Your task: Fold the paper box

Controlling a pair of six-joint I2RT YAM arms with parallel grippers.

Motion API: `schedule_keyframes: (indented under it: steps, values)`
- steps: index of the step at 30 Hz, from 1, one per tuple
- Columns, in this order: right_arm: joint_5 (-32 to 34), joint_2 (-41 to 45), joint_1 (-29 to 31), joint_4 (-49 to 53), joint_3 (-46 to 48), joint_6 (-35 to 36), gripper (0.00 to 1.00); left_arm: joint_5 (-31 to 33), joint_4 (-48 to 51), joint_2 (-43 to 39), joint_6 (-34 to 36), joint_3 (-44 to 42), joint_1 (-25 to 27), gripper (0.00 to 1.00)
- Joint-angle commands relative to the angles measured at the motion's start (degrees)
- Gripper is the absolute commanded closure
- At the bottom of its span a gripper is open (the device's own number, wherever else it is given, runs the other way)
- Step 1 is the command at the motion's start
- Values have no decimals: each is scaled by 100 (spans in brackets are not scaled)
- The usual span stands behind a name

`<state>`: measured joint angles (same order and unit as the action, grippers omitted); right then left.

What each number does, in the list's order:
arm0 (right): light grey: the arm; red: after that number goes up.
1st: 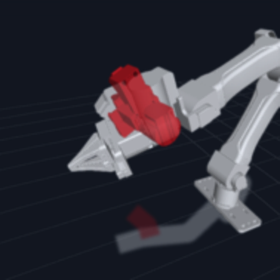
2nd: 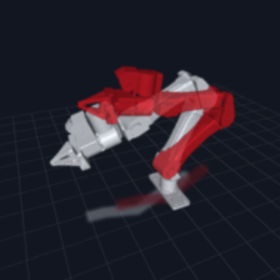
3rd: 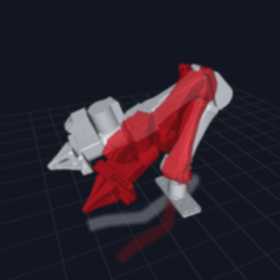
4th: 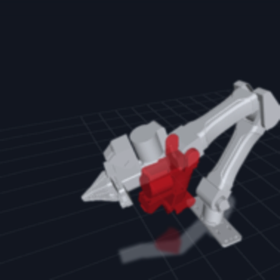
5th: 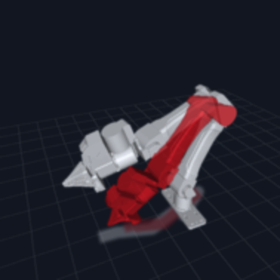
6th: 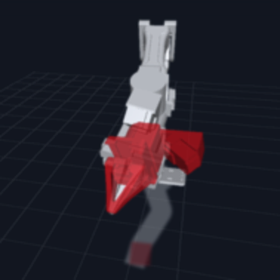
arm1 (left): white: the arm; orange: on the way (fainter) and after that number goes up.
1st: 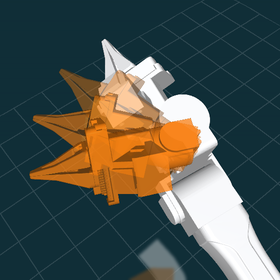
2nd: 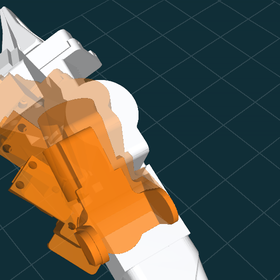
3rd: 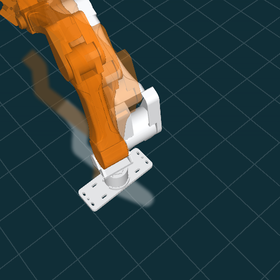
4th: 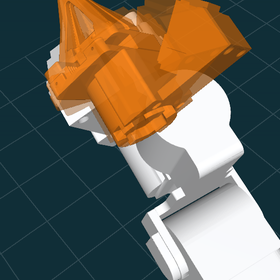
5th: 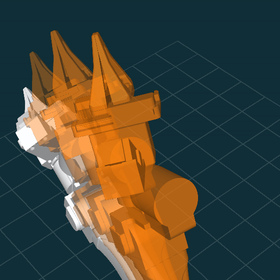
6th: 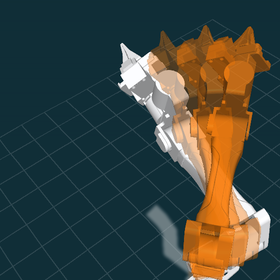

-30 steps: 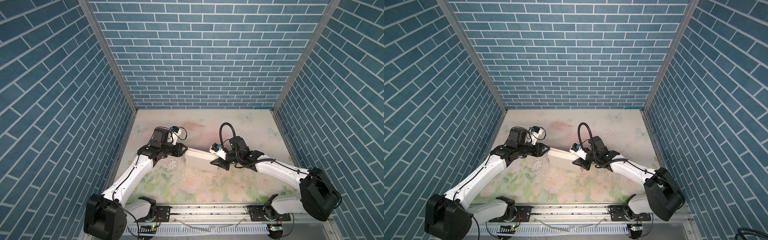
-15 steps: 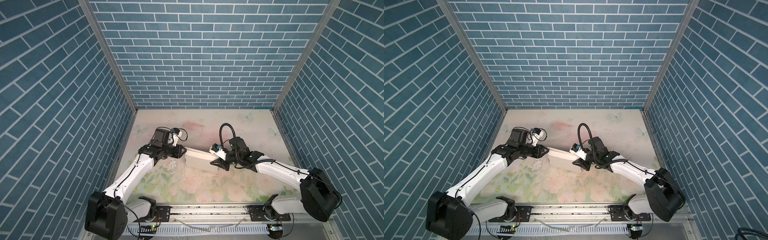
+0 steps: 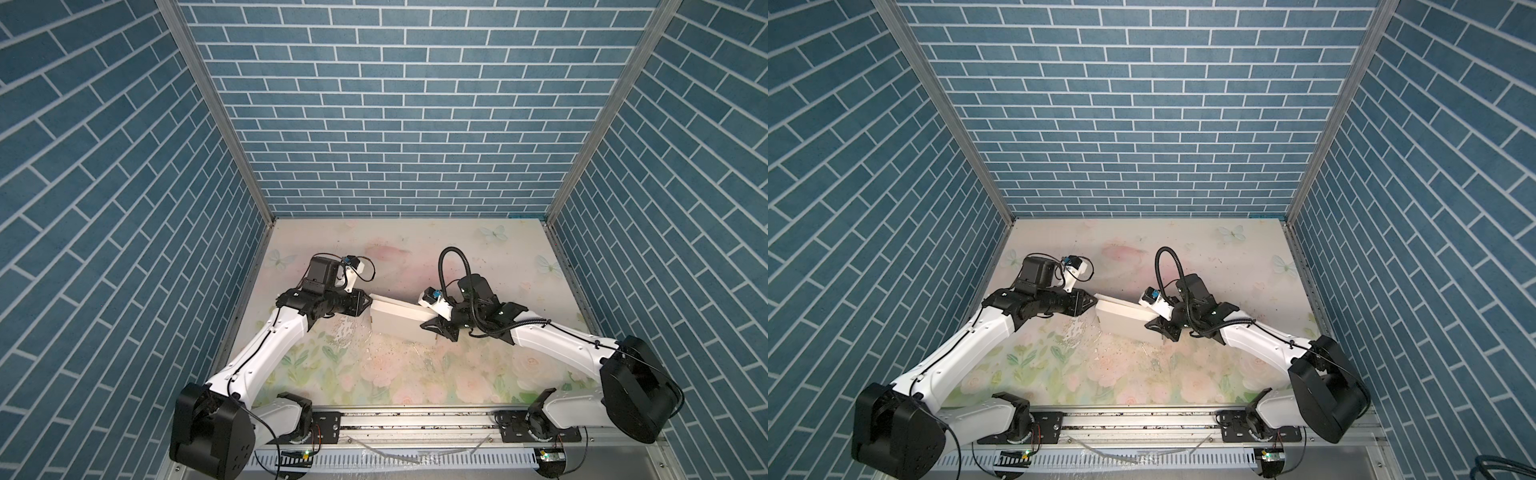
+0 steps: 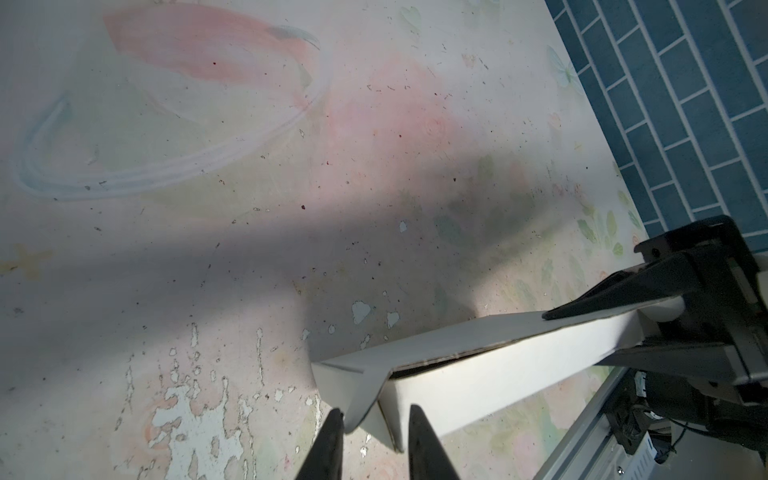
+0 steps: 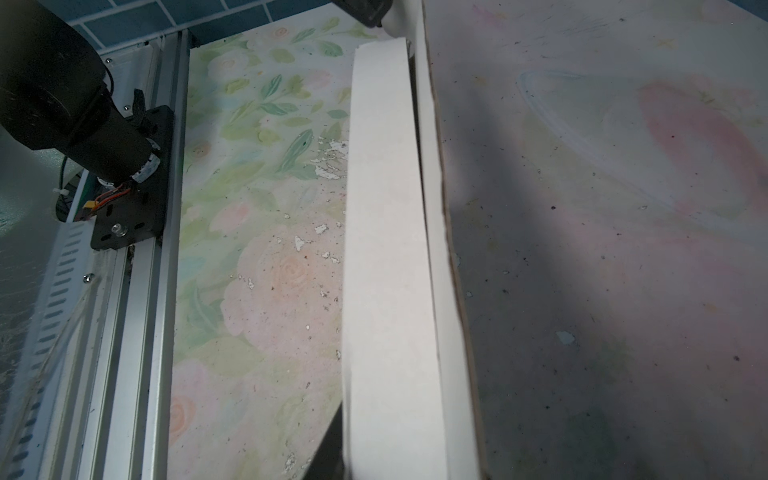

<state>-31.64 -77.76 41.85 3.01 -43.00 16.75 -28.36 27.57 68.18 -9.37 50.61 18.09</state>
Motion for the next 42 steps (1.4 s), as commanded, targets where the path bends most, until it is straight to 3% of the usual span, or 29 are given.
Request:
schedule_keyframes:
  steps: [1,33,42]
  values:
    - [44,94,50,16,126,-14,83,-117,-13,113,93,210,32,73]
    - [192,116,104,71,166,-58,84,-218,269,476,239,391,36,91]
    - [246,111,144,28,191,-79,84,-234,329,625,261,401,37,92]
